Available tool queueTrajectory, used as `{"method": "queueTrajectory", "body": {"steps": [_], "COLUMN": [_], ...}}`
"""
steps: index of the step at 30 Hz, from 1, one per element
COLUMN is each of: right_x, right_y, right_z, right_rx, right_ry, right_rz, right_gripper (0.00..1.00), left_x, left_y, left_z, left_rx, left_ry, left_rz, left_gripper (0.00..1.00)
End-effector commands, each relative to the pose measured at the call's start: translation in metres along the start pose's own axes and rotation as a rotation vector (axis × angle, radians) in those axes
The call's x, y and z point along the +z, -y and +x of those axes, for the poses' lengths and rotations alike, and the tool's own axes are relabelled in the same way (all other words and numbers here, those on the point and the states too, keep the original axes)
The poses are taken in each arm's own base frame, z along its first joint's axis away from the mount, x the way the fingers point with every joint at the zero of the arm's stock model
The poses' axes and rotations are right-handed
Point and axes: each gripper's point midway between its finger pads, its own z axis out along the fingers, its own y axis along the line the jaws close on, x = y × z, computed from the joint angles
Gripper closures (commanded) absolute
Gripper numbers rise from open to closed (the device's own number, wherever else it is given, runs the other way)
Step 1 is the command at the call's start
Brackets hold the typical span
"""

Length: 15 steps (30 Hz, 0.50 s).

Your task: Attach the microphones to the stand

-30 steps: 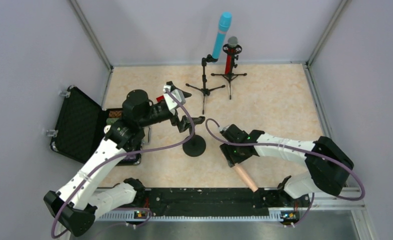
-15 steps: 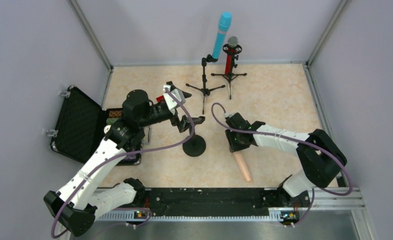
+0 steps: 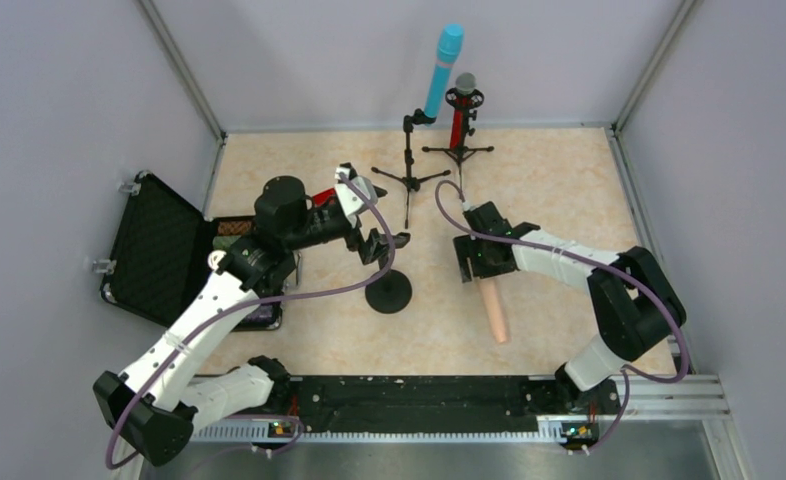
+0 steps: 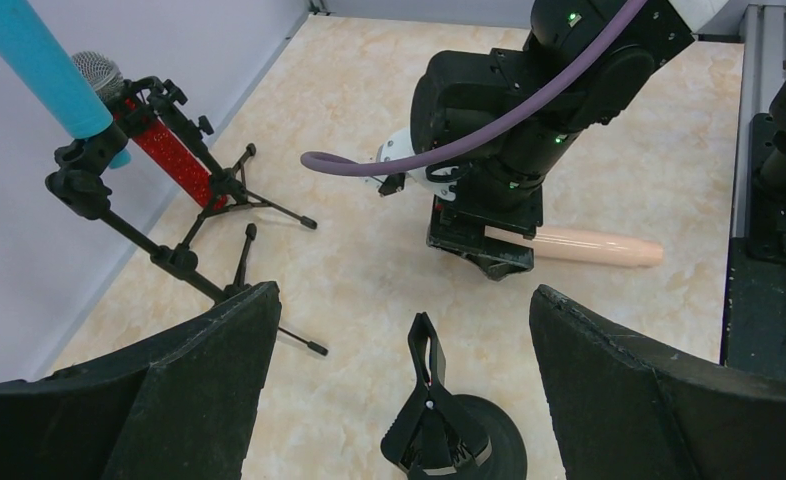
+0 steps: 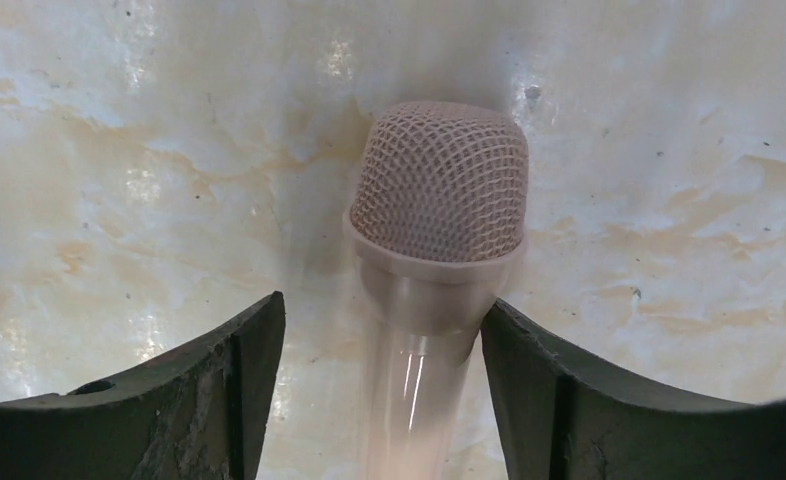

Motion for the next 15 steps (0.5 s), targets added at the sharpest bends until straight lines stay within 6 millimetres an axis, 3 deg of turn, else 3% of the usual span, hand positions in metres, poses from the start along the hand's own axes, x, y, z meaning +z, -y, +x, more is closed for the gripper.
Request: {"method": "queueTrajectory", "body": {"steps": [1, 6, 15], "right_x": [-0.011, -0.014, 0.000], "right_y": [0.010, 0.017, 0.009], "right_z": [-0.009, 0.008, 0.035], "right_rx": [-0.069, -0.108, -0.096], "right_ry": [0.019, -0.039, -0.121], "right_rz": [0.047, 0.082, 0.027], "right_gripper": [0.31, 0.35, 0.48], "left_x": [0.000, -0.001, -0.001], "left_y": [0.000, -0.001, -0.001], "left_z": [-0.007, -0.002, 0.001], "left_rx": [0.030, 0.041, 0.035], "left_ry": [0.036, 0.019, 0.014], "left_rz": [-0.001, -0.010, -0.011], "left_gripper": [0.01, 0.01, 0.01]}}
